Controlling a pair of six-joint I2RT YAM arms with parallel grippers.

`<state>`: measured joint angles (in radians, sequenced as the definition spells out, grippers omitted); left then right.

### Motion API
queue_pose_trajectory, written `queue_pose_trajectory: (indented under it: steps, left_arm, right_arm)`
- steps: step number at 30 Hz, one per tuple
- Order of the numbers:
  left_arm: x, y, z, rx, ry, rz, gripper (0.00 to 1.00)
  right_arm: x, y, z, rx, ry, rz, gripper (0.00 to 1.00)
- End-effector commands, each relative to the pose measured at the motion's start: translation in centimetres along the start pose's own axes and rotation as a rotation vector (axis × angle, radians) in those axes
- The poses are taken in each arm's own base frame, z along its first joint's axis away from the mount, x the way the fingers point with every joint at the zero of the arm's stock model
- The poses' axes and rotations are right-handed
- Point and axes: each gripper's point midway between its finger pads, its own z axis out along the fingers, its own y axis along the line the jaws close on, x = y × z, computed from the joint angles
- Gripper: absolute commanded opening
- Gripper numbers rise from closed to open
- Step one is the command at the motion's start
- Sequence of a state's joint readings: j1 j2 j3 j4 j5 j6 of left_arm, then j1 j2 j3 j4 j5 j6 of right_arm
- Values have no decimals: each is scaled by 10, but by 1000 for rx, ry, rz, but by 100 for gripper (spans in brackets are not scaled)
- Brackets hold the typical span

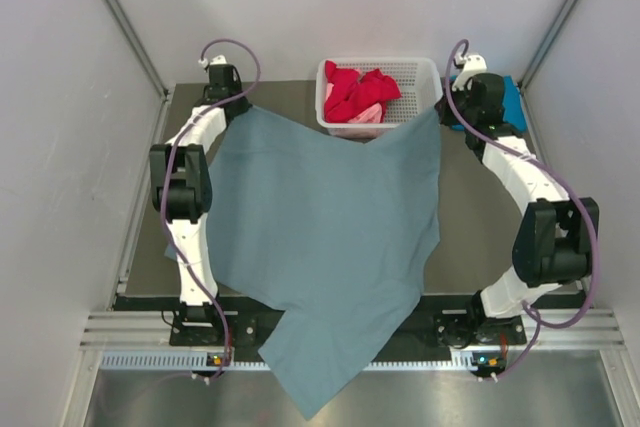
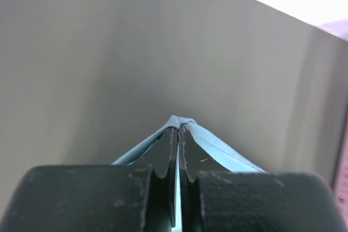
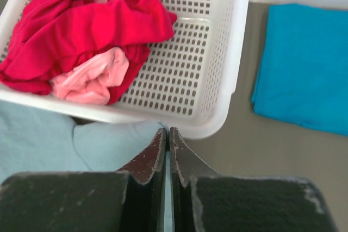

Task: Fold and stack the t-shirts

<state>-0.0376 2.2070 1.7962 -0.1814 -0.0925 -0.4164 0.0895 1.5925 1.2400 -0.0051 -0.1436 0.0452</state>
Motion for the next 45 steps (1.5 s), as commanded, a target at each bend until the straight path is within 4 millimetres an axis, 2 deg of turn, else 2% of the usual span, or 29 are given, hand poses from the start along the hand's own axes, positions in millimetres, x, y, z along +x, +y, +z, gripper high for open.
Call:
queue_pose_trajectory:
  steps: [1,4,5,7,14,15,16,17,23,32,33,37,41,45]
  left_arm:
    - [-25,-16,-12,77,-11,4,0]
    - [-25,-15,-18,80,6,10,0]
    - [-24,-14,-19,76,11,11,0]
    - [-19,-14,-23,89,47,8,0]
    - [-4,1,-33,27,130,-16,0]
    - [-4,-1,-34,33,135,-19,0]
    - [-9,13,-35,17,136,-40,0]
    - [-8,17,-36,10,147,-46,0]
    - [-11,26,-53,16,169,-59,0]
    - [-20,56,-84,-43,181,-21,0]
    - [-21,58,-87,-46,183,0,0]
    - [-8,71,-98,-96,244,31,0]
    - [12,84,-105,-155,313,46,0]
    - [27,97,-112,-209,371,46,0]
  right_arm:
    - [-48,10,-35,-16,-80,-5,0]
    - [-38,17,-48,-32,-46,26,0]
    - [-42,22,-56,-43,-57,31,0]
    - [-32,27,-63,-52,-21,59,0]
    - [-10,63,-89,-141,75,88,0]
    - [-5,70,-91,-154,96,88,0]
    - [2,74,-94,-164,125,90,0]
    - [6,78,-97,-171,140,96,0]
    - [32,113,-118,-231,213,98,0]
    - [36,145,-161,-310,236,137,0]
    - [42,149,-166,-321,255,135,0]
    - [51,160,-184,-355,277,145,0]
    - [70,169,-193,-374,321,154,0]
    - [82,179,-203,-401,345,166,0]
